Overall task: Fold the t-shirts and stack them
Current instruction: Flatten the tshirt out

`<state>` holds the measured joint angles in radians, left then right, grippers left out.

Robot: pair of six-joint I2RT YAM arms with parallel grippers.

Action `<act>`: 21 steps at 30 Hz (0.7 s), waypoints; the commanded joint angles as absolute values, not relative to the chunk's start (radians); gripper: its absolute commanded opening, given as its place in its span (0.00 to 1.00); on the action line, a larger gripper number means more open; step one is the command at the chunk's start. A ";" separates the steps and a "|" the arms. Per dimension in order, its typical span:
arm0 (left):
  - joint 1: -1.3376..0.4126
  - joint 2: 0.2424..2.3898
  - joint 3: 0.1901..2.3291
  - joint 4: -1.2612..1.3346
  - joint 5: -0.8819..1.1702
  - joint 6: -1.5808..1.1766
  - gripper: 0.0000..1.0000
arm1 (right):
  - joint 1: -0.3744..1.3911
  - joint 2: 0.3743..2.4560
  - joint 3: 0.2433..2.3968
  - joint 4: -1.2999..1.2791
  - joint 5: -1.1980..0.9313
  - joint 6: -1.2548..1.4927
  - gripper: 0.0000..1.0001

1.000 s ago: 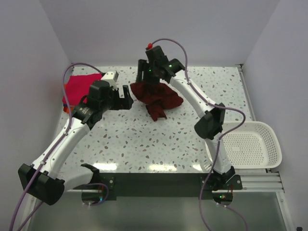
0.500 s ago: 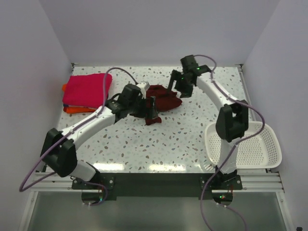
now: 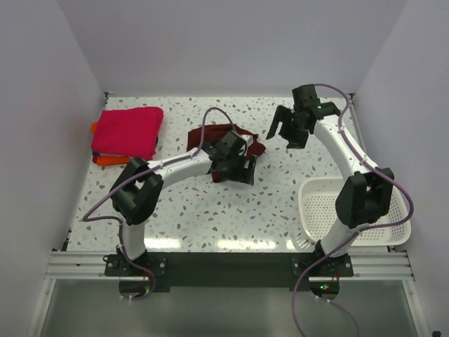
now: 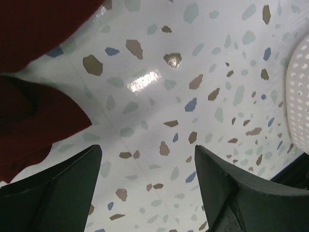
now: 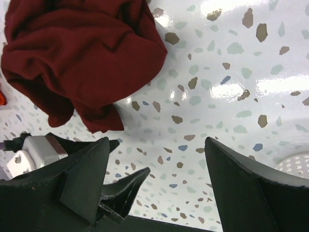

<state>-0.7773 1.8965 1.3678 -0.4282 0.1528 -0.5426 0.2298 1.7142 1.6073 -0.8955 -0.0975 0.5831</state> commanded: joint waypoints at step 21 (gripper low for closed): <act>-0.776 2.094 1.609 -0.591 -0.184 -0.449 0.52 | 0.190 1.578 1.411 -0.839 -0.192 0.569 0.83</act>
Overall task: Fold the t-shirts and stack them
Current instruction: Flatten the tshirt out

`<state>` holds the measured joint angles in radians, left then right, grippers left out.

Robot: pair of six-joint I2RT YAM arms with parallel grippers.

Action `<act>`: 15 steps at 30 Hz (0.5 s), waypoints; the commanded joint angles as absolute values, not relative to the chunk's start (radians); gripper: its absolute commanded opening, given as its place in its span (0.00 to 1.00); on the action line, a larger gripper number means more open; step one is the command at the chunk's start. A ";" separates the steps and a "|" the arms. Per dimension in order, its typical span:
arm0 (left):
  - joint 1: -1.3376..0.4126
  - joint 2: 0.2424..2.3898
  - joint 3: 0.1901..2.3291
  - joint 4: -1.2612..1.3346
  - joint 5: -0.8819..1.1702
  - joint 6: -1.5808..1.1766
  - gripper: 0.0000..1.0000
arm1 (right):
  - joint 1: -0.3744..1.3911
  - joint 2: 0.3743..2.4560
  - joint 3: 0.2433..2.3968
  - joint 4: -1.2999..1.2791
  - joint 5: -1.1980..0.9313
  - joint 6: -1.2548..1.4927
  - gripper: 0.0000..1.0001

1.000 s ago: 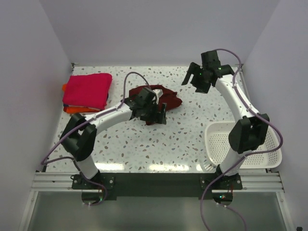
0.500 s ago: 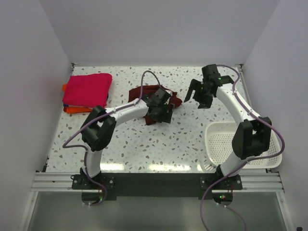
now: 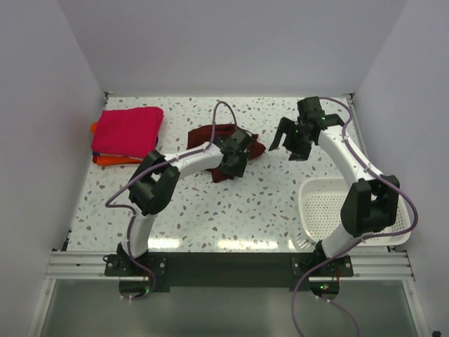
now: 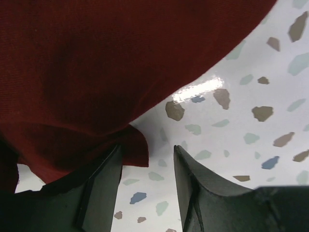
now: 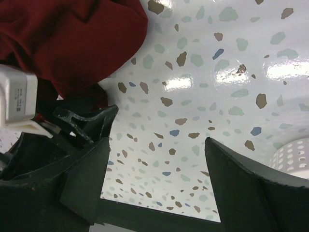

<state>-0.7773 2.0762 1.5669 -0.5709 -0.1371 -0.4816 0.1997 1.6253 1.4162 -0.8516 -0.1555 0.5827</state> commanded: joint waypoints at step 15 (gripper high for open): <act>-0.776 2.100 1.566 -0.640 -0.253 -0.422 0.43 | 0.173 1.549 1.362 -0.824 -0.213 0.577 0.83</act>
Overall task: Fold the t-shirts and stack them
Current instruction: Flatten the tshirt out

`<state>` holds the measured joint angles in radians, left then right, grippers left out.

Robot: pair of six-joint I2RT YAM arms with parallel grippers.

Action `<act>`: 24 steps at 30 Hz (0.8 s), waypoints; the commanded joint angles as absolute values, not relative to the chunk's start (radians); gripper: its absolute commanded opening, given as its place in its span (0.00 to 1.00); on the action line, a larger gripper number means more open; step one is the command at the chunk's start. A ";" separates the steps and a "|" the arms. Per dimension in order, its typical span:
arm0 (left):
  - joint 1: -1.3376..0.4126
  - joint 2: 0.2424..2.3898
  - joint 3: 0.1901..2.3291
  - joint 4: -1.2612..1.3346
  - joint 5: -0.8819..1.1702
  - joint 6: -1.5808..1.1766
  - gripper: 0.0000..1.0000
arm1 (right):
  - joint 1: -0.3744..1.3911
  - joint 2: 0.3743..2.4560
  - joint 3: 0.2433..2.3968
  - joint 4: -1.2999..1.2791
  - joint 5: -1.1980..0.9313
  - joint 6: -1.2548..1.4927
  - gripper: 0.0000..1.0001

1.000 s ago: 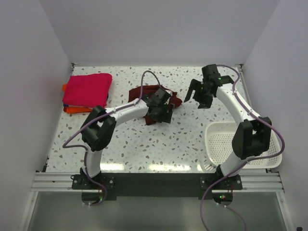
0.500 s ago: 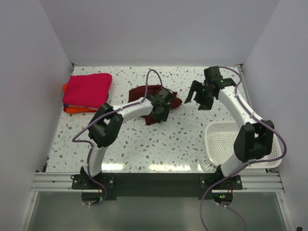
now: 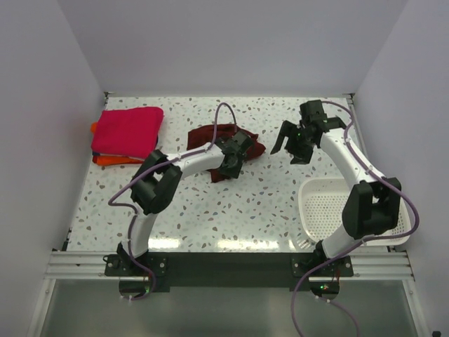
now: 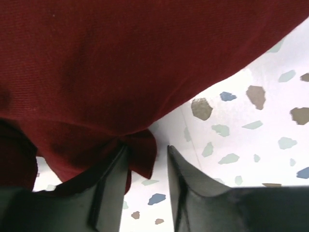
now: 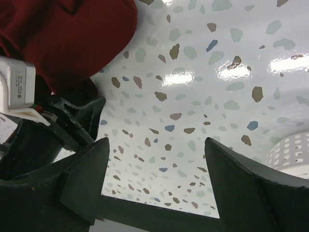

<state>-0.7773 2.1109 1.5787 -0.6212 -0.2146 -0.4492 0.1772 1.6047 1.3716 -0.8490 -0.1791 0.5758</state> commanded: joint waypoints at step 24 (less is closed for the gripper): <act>-0.516 1.735 1.713 -0.732 -0.126 -0.494 0.00 | 0.173 1.718 1.451 -0.802 -0.307 0.538 0.80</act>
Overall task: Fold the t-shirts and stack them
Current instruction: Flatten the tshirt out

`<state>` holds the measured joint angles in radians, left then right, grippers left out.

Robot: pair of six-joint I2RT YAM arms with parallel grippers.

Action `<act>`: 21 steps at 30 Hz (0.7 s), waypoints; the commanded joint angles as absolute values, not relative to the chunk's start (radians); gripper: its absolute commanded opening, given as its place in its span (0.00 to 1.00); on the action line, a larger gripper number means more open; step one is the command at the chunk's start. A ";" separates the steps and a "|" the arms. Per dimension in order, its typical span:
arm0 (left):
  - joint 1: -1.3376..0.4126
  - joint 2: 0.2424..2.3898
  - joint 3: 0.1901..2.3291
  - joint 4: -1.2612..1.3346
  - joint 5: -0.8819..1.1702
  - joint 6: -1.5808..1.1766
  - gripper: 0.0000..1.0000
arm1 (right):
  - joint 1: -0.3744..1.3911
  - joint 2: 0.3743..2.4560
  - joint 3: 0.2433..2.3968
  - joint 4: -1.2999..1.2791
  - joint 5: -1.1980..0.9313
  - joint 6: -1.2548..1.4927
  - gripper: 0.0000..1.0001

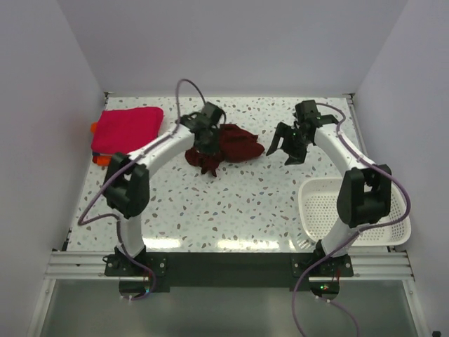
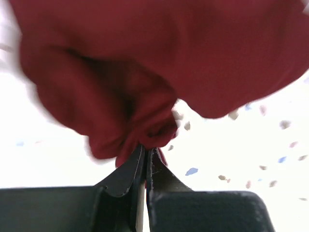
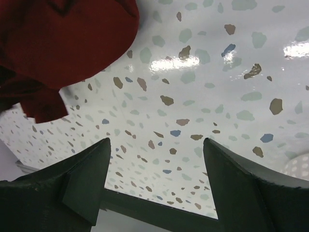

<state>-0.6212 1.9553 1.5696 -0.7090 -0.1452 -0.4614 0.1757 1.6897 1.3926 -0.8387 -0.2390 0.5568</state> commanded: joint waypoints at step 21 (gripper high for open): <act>-0.169 1.629 1.850 -0.902 -0.098 -0.399 0.00 | 0.377 2.108 1.738 -0.612 -0.354 0.612 0.78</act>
<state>-0.1928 1.6440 1.8019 -0.8742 -0.1036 -0.4339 0.3592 2.0956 1.6707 -0.6884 -0.3283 0.5922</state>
